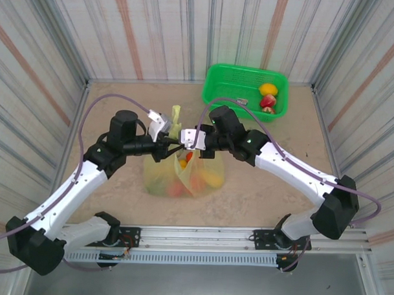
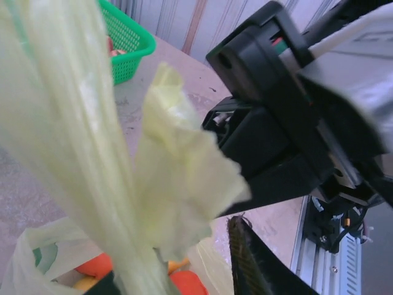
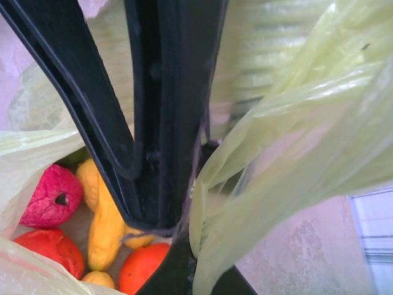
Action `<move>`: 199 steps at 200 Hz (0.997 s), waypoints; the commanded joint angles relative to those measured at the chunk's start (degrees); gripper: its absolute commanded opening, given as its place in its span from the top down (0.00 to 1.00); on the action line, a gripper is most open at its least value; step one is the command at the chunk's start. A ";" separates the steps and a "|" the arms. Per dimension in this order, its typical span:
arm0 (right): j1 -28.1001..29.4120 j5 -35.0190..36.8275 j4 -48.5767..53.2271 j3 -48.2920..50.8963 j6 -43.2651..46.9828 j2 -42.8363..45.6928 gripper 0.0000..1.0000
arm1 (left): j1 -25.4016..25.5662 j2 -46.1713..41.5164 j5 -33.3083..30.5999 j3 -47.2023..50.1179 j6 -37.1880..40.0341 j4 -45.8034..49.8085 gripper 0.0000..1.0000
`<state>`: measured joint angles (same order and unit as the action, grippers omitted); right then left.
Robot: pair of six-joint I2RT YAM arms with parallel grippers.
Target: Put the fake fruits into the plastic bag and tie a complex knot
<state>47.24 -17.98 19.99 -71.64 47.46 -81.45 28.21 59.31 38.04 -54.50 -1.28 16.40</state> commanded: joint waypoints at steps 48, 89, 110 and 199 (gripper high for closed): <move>1.38 -1.18 1.40 -2.11 2.06 -0.54 1.00 | 0.11 -0.90 1.58 1.95 -1.63 -3.67 0.41; 2.17 -2.13 0.58 -1.74 2.90 -0.38 1.00 | 0.10 -0.55 3.46 1.75 -3.16 -4.61 0.36; 2.18 -2.37 -0.35 -0.90 2.90 -0.33 1.00 | -0.49 -1.53 3.80 2.90 -4.49 -6.13 0.35; 2.06 -5.61 -1.71 1.37 2.81 -0.28 1.00 | -1.35 -3.97 9.18 7.37 -5.33 -14.24 0.81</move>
<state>48.90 -21.30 19.05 -71.11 49.82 -81.62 27.18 57.47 44.03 -48.77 -6.59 6.42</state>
